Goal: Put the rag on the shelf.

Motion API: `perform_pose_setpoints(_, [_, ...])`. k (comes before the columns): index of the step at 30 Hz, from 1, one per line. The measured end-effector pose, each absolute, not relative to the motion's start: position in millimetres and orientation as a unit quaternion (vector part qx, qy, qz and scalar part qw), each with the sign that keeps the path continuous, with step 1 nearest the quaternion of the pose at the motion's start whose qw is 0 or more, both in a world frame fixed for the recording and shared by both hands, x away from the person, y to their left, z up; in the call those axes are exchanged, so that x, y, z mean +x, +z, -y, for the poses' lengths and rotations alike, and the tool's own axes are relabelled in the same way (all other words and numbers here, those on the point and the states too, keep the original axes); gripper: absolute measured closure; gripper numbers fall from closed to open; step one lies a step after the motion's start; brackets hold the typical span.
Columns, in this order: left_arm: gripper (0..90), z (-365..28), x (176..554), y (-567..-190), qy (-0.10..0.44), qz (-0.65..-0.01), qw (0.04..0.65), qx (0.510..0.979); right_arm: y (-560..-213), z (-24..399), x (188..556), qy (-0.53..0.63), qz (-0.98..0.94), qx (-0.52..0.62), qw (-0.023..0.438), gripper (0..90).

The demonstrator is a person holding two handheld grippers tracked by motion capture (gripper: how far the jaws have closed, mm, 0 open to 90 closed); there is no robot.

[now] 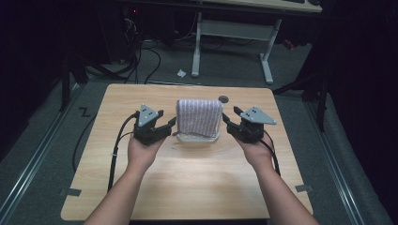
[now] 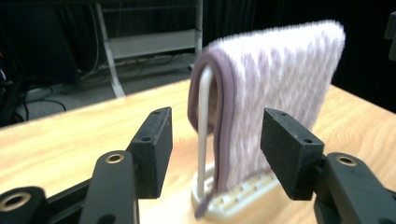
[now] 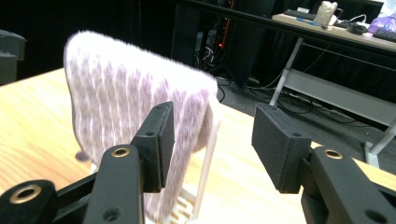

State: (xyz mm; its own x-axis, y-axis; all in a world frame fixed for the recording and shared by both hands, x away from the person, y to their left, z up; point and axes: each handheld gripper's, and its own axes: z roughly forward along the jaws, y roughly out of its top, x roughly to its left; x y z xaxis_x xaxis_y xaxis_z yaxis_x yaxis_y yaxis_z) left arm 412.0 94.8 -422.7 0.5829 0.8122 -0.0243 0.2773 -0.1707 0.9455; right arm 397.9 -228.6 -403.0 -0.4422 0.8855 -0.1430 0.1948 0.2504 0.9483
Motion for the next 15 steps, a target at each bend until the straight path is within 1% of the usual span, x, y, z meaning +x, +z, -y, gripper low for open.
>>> perform_pose_setpoints(3, [43.5,-96,406,-434,0.252,-0.375,0.511,0.731,-416,236,393,0.469,-0.709,0.39,0.353,47.6])
perform_pose_setpoints(4, [43.1,-96,404,-440,0.246,-0.374,0.504,0.739,-426,240,390,0.463,-0.713,0.393,0.349,47.2])
perform_pose_setpoints(6, [43.0,-97,400,-450,0.241,-0.373,0.494,0.748,-430,241,389,0.459,-0.717,0.396,0.345,46.7])
perform_pose_setpoints(7, [42.9,-98,398,-457,0.232,-0.373,0.49,0.753,-436,243,387,0.455,-0.719,0.396,0.345,46.6])
perform_pose_setpoints(8, [42.5,-100,395,-465,0.223,-0.375,0.481,0.76,-449,248,382,0.447,-0.724,0.399,0.342,45.5])
perform_pose_setpoints(9, [42.5,-101,393,-471,0.217,-0.376,0.476,0.765,-449,248,382,0.447,-0.724,0.399,0.342,45.5])
perform_pose_setpoints(11, [42.5,-106,386,-485,0.208,-0.378,0.456,0.778,-461,254,376,0.44,-0.728,0.403,0.338,43.5])
perform_pose_setpoints(13, [41.3,-113,376,-497,0.198,-0.38,0.439,0.79,-477,263,369,0.426,-0.737,0.422,0.313,39.1])
perform_pose_setpoints(14, [41.3,-120,367,-502,0.192,-0.386,0.432,0.792,-477,263,369,0.426,-0.737,0.422,0.313,39.1])
perform_pose_setpoints(15, [41.3,-126,357,-507,0.176,-0.397,0.437,0.788,-485,268,362,0.419,-0.739,0.427,0.309,38.0])
